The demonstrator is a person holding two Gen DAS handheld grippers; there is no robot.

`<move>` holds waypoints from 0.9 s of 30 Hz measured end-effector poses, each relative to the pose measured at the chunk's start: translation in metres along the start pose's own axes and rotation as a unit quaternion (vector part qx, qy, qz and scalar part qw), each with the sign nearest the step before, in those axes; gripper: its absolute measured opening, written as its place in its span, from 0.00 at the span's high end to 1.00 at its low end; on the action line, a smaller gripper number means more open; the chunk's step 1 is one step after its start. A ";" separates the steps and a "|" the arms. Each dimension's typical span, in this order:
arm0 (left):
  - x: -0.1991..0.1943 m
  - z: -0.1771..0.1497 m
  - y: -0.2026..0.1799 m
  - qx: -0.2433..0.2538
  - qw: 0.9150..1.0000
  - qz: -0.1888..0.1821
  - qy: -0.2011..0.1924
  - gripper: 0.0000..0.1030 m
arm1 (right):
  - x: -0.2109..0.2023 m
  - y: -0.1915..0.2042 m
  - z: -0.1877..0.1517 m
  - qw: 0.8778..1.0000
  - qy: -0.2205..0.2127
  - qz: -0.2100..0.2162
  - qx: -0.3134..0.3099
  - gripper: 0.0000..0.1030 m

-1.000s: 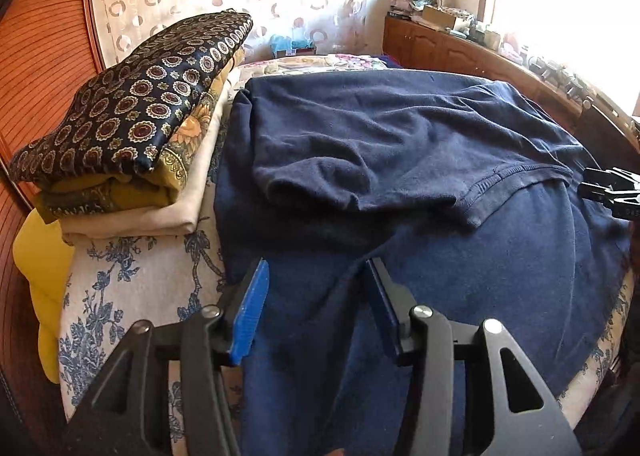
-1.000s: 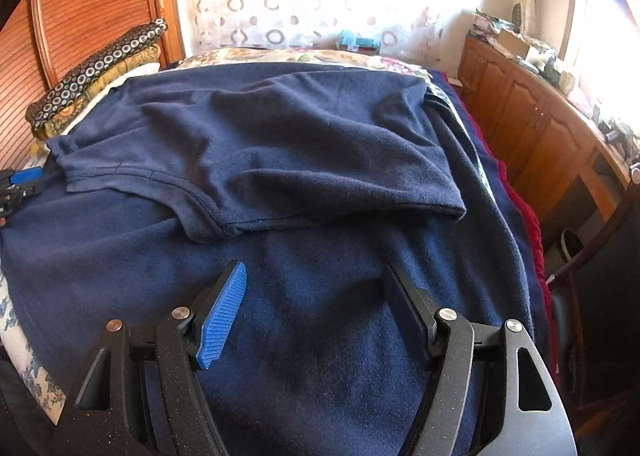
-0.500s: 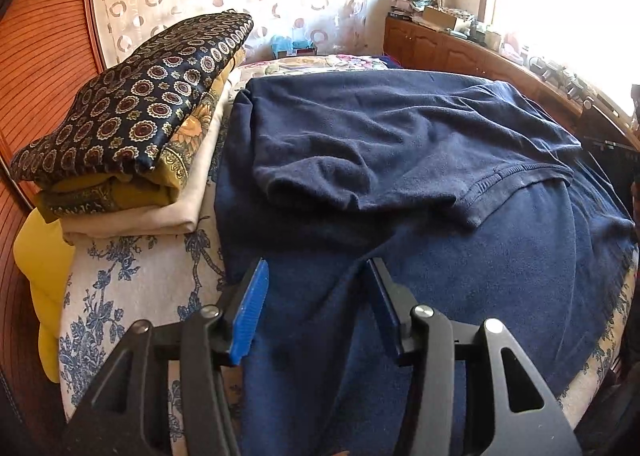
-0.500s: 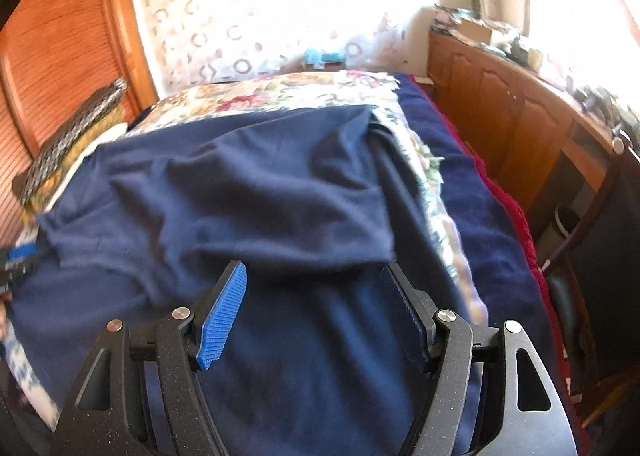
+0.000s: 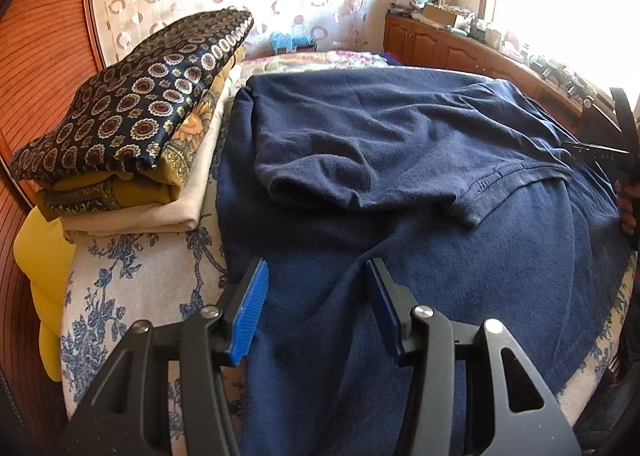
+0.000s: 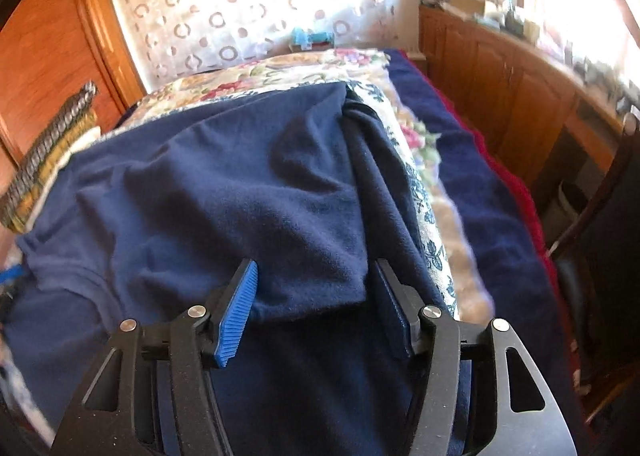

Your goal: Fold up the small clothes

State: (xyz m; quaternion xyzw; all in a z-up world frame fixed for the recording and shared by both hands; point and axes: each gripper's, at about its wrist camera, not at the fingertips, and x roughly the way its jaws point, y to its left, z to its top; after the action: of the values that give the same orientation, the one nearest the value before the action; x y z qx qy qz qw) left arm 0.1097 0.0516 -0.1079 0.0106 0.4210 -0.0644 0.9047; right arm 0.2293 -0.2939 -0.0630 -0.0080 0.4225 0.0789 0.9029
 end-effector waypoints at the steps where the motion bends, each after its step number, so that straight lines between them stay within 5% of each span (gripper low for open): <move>1: -0.002 0.001 0.002 -0.004 1.000 -0.004 0.001 0.51 | 0.000 0.002 -0.001 1.000 0.001 -0.003 -0.004 0.42; 9: -0.026 0.028 0.008 -0.024 0.998 -0.039 -0.041 0.57 | 0.002 0.007 -0.001 1.000 0.005 -0.016 -0.016 0.41; 15: 0.004 0.048 0.023 -0.050 0.997 -0.049 -0.015 0.70 | 0.002 0.006 -0.002 1.000 0.005 -0.015 -0.015 0.41; 27: 0.029 0.041 0.019 -0.046 0.999 -0.014 0.023 0.66 | 0.002 0.006 -0.002 1.000 0.005 -0.015 -0.016 0.42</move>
State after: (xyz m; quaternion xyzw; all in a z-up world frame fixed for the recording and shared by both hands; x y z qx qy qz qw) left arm 0.1617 0.0643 -0.1044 -0.0350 0.4446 -0.0573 0.8932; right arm 0.2279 -0.2883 -0.0653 -0.0291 0.4252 0.0715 0.9018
